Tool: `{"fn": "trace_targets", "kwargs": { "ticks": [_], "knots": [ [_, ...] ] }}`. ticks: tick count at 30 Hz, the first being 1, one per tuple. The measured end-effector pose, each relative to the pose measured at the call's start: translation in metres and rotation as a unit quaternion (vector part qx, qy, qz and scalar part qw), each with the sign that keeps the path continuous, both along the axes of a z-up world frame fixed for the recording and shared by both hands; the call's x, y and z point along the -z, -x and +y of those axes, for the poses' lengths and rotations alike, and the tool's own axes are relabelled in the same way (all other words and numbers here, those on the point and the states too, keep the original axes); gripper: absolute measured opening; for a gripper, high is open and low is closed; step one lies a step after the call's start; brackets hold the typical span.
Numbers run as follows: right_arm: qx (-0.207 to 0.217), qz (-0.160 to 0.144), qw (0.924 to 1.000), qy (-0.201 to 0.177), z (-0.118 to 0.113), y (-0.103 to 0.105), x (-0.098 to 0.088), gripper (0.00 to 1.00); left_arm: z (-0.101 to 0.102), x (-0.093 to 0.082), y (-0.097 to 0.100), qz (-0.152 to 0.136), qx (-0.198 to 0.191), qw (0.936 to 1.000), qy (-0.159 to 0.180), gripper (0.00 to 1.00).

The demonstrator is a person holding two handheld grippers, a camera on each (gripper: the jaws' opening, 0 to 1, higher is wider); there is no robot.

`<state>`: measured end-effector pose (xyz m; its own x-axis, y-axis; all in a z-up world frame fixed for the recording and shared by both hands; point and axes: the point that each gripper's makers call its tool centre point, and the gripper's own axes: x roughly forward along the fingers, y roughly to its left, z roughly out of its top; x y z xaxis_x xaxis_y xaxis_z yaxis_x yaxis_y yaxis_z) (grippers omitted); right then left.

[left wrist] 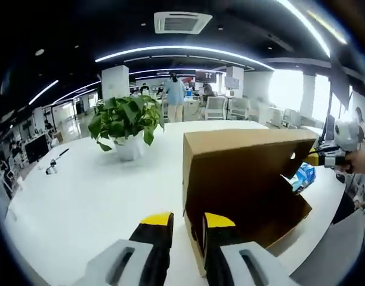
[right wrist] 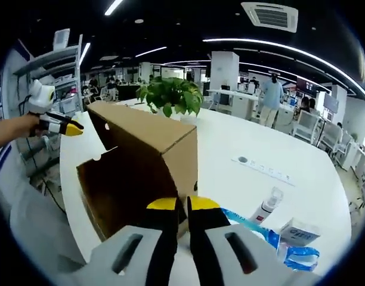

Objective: Operate the shoe box by opening the lid, removing the specified soft item, and placing it in the target area until the item is outside and the box remains undamaged.

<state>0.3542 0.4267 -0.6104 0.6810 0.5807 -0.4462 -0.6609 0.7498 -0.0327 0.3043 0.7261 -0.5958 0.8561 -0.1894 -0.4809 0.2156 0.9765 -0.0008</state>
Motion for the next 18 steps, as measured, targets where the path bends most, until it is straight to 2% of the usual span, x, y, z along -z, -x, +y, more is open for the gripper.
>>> {"fn": "trace_targets", "kwargs": {
  "ticks": [3,10,18],
  "knots": [
    [-0.005,-0.01,0.9999,-0.005,0.003,0.005,-0.008,0.05,0.0,-0.005,0.0,-0.005,0.006,0.9999,-0.008,0.2],
    [-0.018,-0.021,0.9996,-0.001,0.005,0.017,-0.015,0.07,-0.005,-0.014,0.005,-0.017,0.025,0.9994,-0.015,0.22],
    [-0.038,-0.027,0.9989,0.01,0.007,0.035,-0.013,0.1,-0.014,-0.012,0.011,-0.018,0.051,0.9983,-0.022,0.24]
  ]
}}
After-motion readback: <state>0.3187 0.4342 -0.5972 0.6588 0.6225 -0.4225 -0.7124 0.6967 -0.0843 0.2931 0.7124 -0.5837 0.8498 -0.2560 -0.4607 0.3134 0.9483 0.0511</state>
